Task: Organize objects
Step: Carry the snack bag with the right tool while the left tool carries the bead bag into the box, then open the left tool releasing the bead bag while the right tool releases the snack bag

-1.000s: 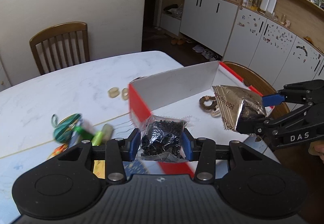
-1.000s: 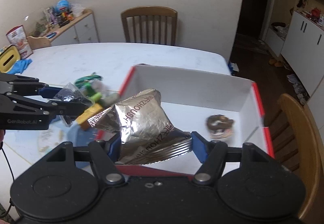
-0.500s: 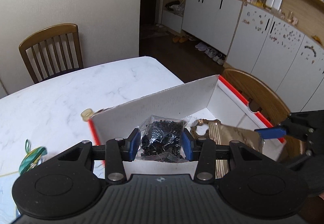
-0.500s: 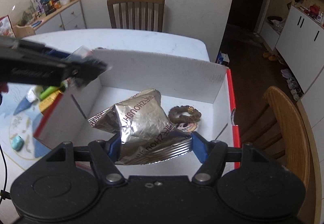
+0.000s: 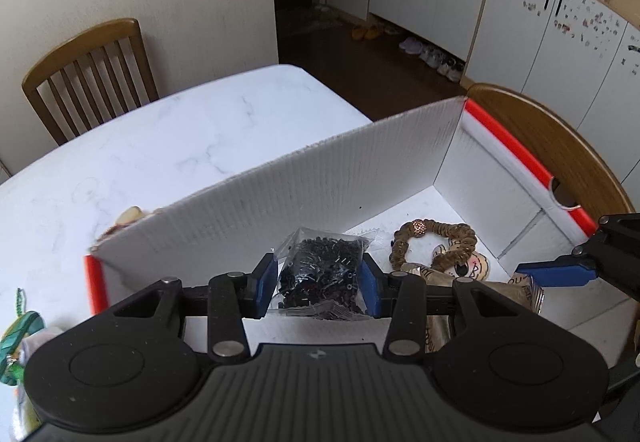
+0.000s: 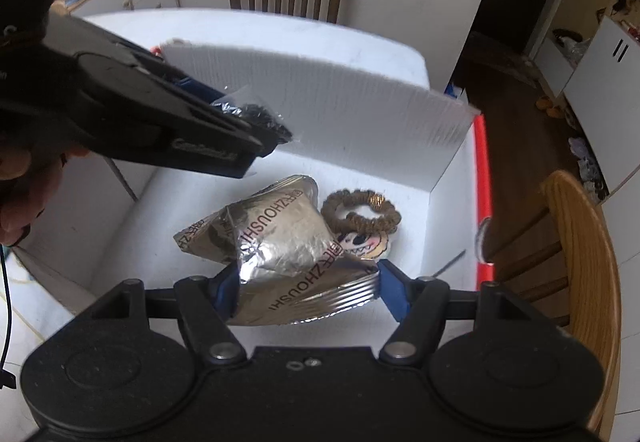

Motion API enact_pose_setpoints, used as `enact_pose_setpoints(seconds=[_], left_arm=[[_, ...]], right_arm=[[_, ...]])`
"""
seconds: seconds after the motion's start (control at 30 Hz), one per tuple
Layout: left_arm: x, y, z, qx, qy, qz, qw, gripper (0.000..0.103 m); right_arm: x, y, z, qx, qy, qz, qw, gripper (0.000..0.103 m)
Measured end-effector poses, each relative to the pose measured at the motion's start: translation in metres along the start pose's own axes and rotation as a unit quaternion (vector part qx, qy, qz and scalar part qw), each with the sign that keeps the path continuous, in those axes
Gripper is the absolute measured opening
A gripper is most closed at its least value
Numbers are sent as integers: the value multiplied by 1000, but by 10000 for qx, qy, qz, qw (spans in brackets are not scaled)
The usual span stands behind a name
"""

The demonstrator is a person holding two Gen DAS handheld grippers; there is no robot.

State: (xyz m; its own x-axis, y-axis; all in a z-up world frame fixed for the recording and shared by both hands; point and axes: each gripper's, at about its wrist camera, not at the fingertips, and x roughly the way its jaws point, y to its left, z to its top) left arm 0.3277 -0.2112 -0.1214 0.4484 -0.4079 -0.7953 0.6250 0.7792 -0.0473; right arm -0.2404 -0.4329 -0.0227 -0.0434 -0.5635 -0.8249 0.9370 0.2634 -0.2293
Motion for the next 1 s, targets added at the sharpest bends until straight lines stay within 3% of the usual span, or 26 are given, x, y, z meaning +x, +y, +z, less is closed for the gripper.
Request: enact_pose_setpoints(seconds=[0.3, 0.5, 0.87, 1.0], left_arm=[[27, -7, 4, 164, 395, -17, 9991, 43], [48, -3, 7, 70, 960, -79, 9953, 43], [59, -4, 9, -13, 1322, -66, 9912, 44], [56, -7, 9, -28, 1336, -62, 9910, 58]], right_arm=[[20, 3, 6, -196, 369, -69, 9991, 68], [25, 2, 13, -223, 498, -61, 9985, 69], [30, 1, 12, -172, 635, 15, 9978, 70], [29, 0, 12, -151, 612, 65, 9980, 71]])
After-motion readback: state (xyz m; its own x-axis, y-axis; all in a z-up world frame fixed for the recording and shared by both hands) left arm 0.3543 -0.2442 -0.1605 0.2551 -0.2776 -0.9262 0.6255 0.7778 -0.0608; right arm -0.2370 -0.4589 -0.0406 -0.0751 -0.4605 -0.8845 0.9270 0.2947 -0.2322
